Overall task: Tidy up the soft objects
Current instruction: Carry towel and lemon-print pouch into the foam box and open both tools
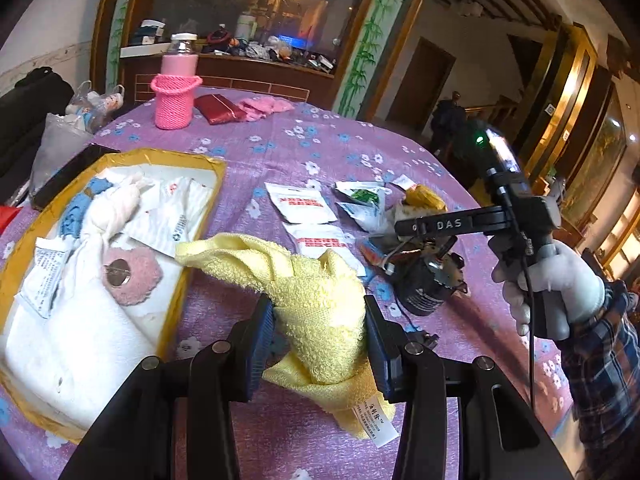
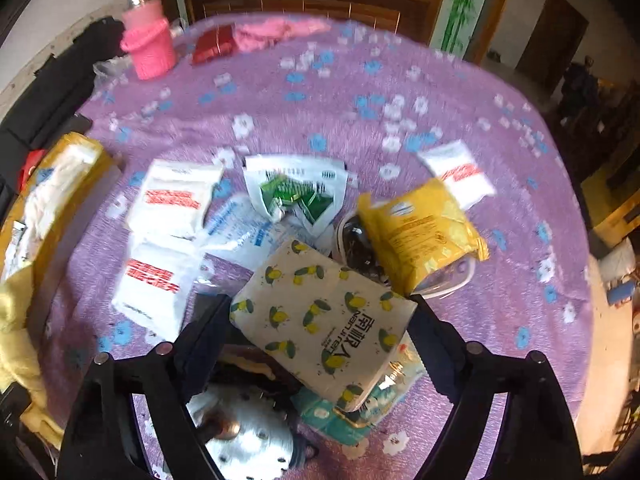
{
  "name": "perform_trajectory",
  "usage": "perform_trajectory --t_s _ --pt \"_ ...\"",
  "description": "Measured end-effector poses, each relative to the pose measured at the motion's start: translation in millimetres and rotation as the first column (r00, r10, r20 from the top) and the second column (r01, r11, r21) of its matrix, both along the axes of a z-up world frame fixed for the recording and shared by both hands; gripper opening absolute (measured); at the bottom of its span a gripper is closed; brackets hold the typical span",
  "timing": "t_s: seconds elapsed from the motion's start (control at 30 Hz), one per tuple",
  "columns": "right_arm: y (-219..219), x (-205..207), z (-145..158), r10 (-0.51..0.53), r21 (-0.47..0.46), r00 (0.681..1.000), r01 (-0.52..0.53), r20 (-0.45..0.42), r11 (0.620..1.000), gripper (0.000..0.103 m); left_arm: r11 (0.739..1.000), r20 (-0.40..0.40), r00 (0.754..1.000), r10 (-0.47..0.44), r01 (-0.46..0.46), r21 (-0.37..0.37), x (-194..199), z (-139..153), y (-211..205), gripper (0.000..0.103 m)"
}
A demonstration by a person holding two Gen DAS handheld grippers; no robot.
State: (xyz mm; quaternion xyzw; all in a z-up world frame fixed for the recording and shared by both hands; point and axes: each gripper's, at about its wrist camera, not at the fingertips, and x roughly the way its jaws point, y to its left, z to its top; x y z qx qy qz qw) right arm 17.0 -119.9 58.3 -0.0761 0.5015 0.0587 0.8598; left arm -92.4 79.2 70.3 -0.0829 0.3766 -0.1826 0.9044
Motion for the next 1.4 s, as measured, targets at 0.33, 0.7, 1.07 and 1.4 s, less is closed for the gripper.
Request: perform_trajectory --t_s 0.33,0.7,1.07,1.4 --pt "31 -49 74 0.129 0.125 0.975 -0.153 0.181 0.98 0.086 0.996 0.071 0.995 0.069 -0.064 -0.063 -22 46 61 0.045" --pt "142 -73 68 0.385 0.276 0.903 -0.425 0.19 0.862 0.087 0.956 0.029 0.956 0.293 -0.294 0.028 -37 46 162 0.046" --pt "237 -95 29 0.564 0.241 0.816 -0.576 0.125 0.781 0.087 0.919 -0.043 0.938 0.343 -0.326 0.223 23 -3 178 0.048" --pt "278 -97 3 0.621 0.071 0.779 -0.627 0.09 0.776 0.087 0.915 -0.105 0.924 0.366 -0.337 0.224 33 -27 190 0.052"
